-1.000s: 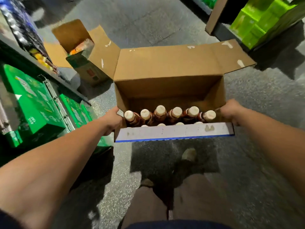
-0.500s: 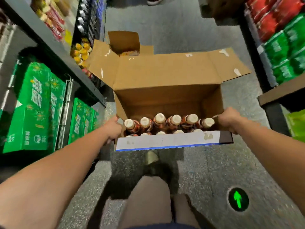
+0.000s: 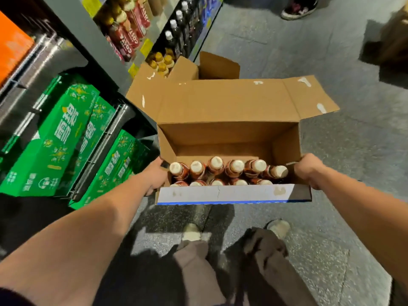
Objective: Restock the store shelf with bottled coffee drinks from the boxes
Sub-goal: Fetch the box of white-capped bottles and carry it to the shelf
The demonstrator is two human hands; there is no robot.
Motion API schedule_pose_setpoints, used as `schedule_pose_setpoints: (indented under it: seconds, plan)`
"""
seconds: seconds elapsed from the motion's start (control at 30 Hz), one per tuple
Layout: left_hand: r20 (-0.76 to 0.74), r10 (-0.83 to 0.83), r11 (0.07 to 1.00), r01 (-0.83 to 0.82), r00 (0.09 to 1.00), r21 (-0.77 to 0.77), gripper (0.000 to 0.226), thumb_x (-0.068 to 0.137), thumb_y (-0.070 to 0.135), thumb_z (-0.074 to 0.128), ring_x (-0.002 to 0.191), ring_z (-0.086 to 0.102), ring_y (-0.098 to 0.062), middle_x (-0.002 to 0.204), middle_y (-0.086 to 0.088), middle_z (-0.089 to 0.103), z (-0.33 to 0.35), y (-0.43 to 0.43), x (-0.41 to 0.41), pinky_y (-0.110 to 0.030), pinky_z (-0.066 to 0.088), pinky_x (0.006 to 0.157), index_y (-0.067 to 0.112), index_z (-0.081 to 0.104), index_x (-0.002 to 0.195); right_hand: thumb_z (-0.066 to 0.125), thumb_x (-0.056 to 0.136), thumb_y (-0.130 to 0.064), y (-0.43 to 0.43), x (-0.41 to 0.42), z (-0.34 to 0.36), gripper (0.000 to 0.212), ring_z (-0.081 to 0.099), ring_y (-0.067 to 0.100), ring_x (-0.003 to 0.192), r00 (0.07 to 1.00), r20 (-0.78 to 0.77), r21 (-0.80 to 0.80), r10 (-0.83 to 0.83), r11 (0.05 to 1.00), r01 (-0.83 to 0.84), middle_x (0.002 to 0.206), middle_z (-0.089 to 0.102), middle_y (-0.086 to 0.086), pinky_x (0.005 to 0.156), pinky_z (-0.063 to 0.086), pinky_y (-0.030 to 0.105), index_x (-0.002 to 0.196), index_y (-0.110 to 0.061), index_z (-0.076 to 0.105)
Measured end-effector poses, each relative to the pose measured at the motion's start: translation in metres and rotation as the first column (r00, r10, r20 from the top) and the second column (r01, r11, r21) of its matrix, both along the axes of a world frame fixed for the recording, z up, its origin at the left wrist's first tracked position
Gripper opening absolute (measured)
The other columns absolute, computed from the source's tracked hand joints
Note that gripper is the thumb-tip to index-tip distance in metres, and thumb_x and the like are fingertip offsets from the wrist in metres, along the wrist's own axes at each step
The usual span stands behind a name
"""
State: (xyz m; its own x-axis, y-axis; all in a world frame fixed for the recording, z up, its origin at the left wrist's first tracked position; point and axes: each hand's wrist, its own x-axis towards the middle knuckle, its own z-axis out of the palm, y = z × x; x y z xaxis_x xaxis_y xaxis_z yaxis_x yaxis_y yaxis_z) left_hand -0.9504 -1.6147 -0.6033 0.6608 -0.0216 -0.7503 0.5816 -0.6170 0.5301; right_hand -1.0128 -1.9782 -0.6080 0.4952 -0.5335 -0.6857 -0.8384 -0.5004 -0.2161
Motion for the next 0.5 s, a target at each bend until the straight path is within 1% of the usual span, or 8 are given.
schedule_pose_setpoints:
  seconds: [0.03,0.13,0.2,0.27,0.3,0.37,0.4,0.5]
  plan:
    - [0.01,0.047,0.999,-0.047,0.999,0.004,0.057,0.088,-0.012,0.044,0.078,0.059,-0.018,0.123,-0.021,0.058,-0.001,-0.01,0.0,-0.035,0.047,0.048,0.014,0.041,0.138,0.052,0.09,-0.007,-0.011,0.014,-0.003,0.022,0.062,0.037,0.089,0.999,0.004,0.012,0.043,0.999,-0.043,0.104,0.064,0.026,0.069,0.049,0.039,0.106,0.005,0.062]
    - [0.028,0.146,0.989,-0.147,0.989,0.014,0.054,0.087,-0.014,0.042,0.071,0.057,-0.013,0.127,-0.023,0.055,-0.008,-0.043,0.002,-0.018,0.046,0.046,0.006,0.04,0.136,0.055,0.09,-0.011,-0.049,0.051,-0.006,0.026,0.057,0.032,0.085,0.991,0.004,0.021,0.136,0.99,-0.136,0.103,0.062,0.023,0.066,0.043,0.034,0.11,0.004,0.06]
    - [0.034,0.188,0.982,-0.188,0.982,0.01,0.056,0.085,-0.016,0.044,0.077,0.057,-0.017,0.128,-0.023,0.055,-0.013,-0.067,0.007,-0.021,0.049,0.052,0.006,0.04,0.136,0.056,0.092,-0.017,-0.074,0.075,-0.004,0.031,0.059,0.034,0.088,0.978,-0.026,-0.018,0.209,0.978,-0.209,0.112,0.061,0.026,0.066,0.043,0.034,0.114,0.005,0.058]
    - [0.023,0.232,0.973,-0.232,0.972,-0.001,0.057,0.086,-0.016,0.044,0.087,0.061,-0.02,0.127,-0.024,0.055,-0.012,-0.093,0.012,-0.033,0.057,0.064,0.009,0.041,0.137,0.058,0.091,-0.017,-0.094,0.101,0.002,0.03,0.062,0.038,0.093,0.964,-0.027,-0.041,0.264,0.963,-0.265,0.112,0.061,0.027,0.066,0.047,0.036,0.111,0.005,0.059]
    - [0.027,0.257,0.966,-0.257,0.966,0.003,0.055,0.088,-0.015,0.043,0.087,0.062,-0.021,0.124,-0.024,0.056,-0.012,-0.104,0.017,-0.035,0.055,0.071,0.011,0.043,0.136,0.059,0.09,-0.016,-0.104,0.115,0.004,0.029,0.063,0.039,0.094,0.959,-0.026,-0.045,0.284,0.958,-0.285,0.11,0.062,0.027,0.068,0.049,0.037,0.109,0.006,0.06]
    - [0.045,0.311,0.95,-0.311,0.949,-0.006,0.05,0.089,-0.011,0.042,0.072,0.059,-0.014,0.114,-0.023,0.062,-0.014,-0.126,0.027,-0.024,0.055,0.066,0.01,0.048,0.134,0.061,0.088,-0.014,-0.124,0.143,0.007,0.028,0.063,0.039,0.094,0.946,-0.024,-0.058,0.323,0.944,-0.324,0.108,0.063,0.028,0.071,0.05,0.038,0.107,0.006,0.061]
    - [0.044,0.317,0.948,-0.317,0.947,-0.002,0.047,0.088,-0.01,0.044,0.072,0.059,-0.015,0.112,-0.022,0.063,-0.014,-0.137,0.033,-0.023,0.051,0.064,0.009,0.049,0.131,0.061,0.088,-0.013,-0.132,0.156,0.007,0.027,0.062,0.038,0.094,0.941,-0.023,-0.063,0.338,0.939,-0.339,0.109,0.062,0.027,0.071,0.049,0.038,0.107,0.006,0.061]
    - [0.013,0.332,0.943,-0.332,0.943,-0.02,0.048,0.087,-0.013,0.044,0.088,0.061,-0.019,0.119,-0.02,0.06,-0.016,-0.164,0.056,-0.024,0.047,0.067,0.006,0.047,0.131,0.058,0.088,-0.009,-0.158,0.188,0.005,0.024,0.058,0.034,0.084,0.927,-0.054,-0.073,0.371,0.924,-0.375,0.106,0.062,0.026,0.067,0.046,0.035,0.106,0.006,0.061]
